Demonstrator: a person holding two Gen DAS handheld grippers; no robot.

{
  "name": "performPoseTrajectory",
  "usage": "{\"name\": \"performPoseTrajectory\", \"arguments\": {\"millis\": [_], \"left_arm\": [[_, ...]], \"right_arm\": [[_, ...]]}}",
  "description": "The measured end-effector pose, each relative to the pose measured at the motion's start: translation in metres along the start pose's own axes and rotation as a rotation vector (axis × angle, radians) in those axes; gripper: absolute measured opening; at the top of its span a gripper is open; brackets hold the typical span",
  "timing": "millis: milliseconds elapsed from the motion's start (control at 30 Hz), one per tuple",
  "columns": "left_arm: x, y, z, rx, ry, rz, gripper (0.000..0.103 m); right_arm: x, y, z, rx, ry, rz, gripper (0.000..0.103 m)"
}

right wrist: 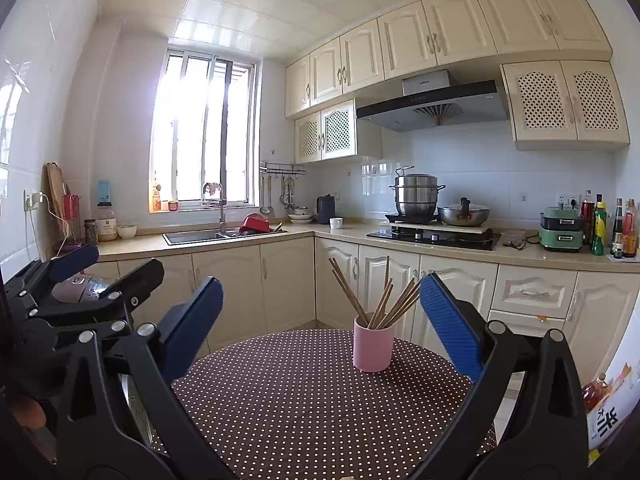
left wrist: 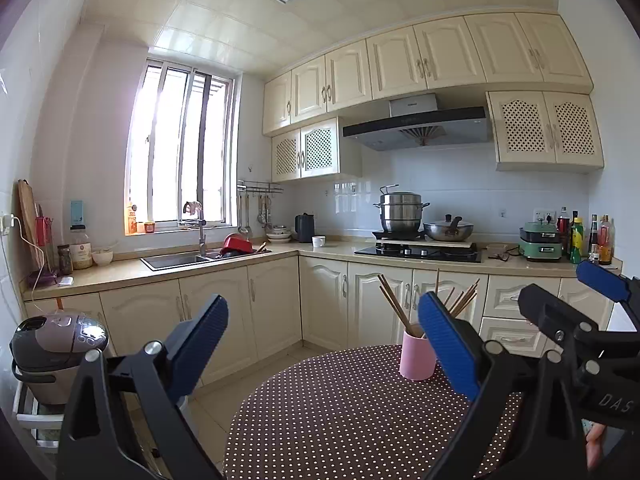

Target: Organize utensils

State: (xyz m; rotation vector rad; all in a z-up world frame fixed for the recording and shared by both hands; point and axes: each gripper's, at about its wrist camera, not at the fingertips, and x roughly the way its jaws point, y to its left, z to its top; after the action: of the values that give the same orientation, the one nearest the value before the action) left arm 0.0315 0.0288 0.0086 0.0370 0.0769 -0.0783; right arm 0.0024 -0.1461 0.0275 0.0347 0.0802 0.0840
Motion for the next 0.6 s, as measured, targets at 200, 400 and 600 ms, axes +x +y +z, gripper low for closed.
{"name": "performPoseTrajectory", "arguments": {"millis": [200, 400, 600], "left_arm": [[0.0027, 0.0004, -0.001, 0.007, -0.001, 0.004, 0.094], [0.0045, 0.002, -0.0026, 0.007, 0.004, 0.003, 0.094], [0.0046, 0.0009, -0.0026, 0.009, 0.006, 0.004, 0.094]], "right_arm": [[0.0022, -0.0016, -0.0001, 0.006, 0.005, 0.004, 0.097], [0.004, -0.0009, -0.0001, 0.008, 0.01, 0.003, 0.097], [0.0042, -0.0007, -0.0005, 0.009, 0.012, 0.003, 0.097]]}}
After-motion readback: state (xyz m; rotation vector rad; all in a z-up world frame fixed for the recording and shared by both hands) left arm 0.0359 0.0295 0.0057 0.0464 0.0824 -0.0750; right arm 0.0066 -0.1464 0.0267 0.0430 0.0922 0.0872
